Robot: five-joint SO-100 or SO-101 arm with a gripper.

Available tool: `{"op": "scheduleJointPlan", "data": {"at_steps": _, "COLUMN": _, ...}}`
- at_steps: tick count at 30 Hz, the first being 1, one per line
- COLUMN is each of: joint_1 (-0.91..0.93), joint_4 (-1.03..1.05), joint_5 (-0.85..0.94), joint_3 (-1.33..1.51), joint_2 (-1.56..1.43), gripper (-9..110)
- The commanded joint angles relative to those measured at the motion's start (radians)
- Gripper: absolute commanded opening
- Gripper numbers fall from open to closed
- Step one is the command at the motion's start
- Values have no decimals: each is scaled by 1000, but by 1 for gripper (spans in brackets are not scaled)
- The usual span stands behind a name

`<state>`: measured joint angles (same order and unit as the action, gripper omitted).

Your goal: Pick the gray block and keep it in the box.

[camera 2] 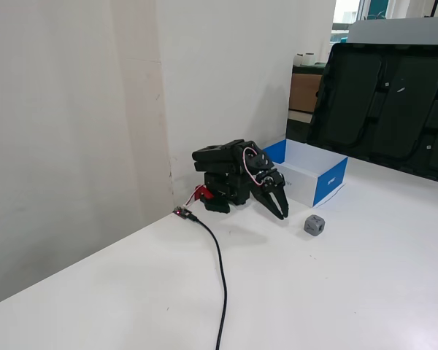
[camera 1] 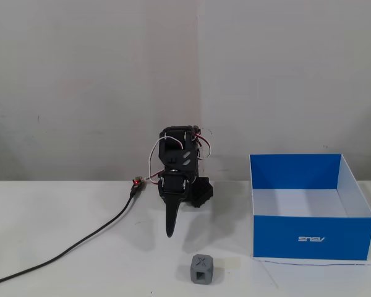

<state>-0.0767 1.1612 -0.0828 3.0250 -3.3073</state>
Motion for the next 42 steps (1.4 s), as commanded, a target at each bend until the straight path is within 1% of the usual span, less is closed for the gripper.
{"op": "scheduleJointPlan", "data": {"at_steps": 1, "joint_1": 25, "joint_4": 11, "joint_5": -23, "joint_3": 2, "joint_2": -121, "gripper": 0}}
{"op": "scheduleJointPlan", "data": {"at_steps": 14, "joint_1": 34, "joint_4": 9, "joint_5": -37, "joint_3": -9, "joint_2": -121, "gripper": 0}}
{"op": "scheduleJointPlan", "data": {"at_steps": 21, "joint_1": 14, "joint_4": 51, "joint_5": -43, "joint_3": -137, "joint_2": -100, "gripper": 0}}
{"op": "scheduleJointPlan", "data": {"at_steps": 32, "joint_1": -40, "joint_4": -3, "joint_5": -107, "joint_3": -373, "joint_2": 262, "gripper": 0}}
{"op": "scheduleJointPlan", "data": {"at_steps": 42, "joint_1": -89, "joint_4": -23, "joint_5": -239, "joint_3": -561, "joint_2": 543, "gripper": 0}}
